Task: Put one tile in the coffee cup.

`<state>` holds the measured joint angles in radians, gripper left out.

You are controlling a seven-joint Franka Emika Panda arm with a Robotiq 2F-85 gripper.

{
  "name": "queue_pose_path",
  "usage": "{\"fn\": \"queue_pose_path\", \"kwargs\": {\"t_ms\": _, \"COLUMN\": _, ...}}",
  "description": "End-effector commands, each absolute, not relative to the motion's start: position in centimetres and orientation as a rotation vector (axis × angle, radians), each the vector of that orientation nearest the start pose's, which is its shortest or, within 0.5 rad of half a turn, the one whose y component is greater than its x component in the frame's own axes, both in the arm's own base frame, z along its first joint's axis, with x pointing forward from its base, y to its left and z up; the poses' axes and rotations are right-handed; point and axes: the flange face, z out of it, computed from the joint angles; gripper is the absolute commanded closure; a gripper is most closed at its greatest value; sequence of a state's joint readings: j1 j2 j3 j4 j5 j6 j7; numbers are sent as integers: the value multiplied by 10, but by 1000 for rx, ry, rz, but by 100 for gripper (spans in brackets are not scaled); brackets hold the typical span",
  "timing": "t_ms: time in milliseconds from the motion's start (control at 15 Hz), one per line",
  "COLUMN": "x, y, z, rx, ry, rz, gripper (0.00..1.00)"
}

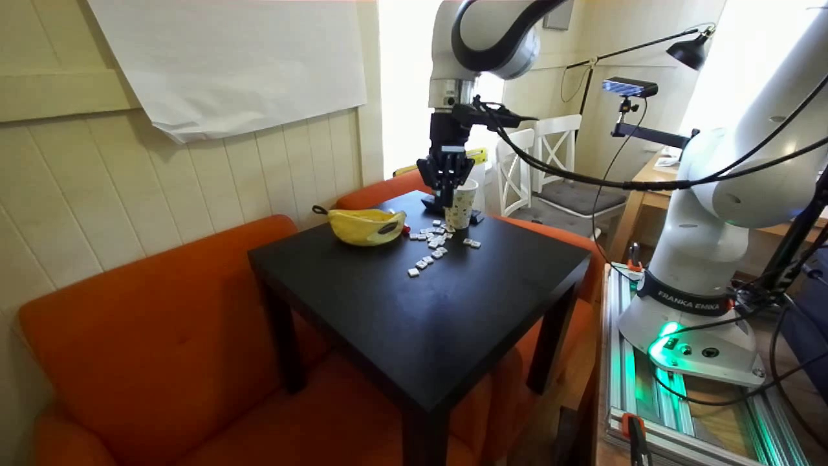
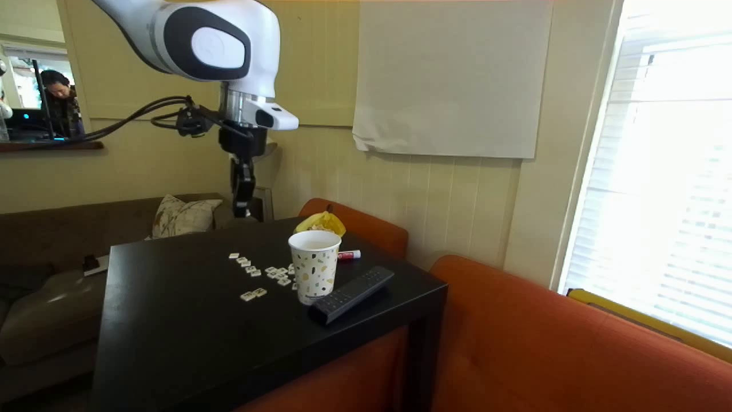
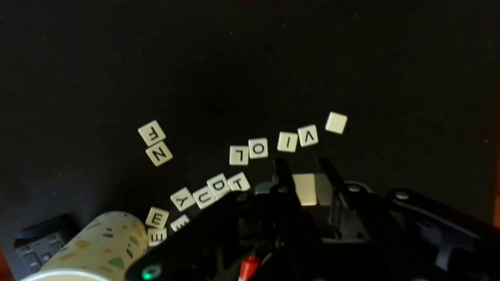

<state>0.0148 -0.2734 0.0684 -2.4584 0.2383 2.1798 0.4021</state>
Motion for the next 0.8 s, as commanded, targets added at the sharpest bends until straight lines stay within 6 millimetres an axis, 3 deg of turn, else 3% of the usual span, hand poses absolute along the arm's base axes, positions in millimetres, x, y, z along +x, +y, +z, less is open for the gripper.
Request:
{"fn": "queue_pose_path", "kwargs": {"t_ms": 0, "x": 439, "y": 29, "z": 425, "rx": -2867, "ry": 819, "rz": -185, "gripper": 95}}
{"fn": "queue_pose_path", "kwargs": {"t_ms": 400, "x": 437, "y": -2, "z": 436, "rx": -2989, "ry": 950, "rz": -572, "gripper": 95}}
{"fn": "queue_pose_path", "kwargs": {"t_ms": 733, "x": 423, "y": -18, "z": 435, "rx": -3140, "ry": 1148, "rz": -768, "gripper": 95}}
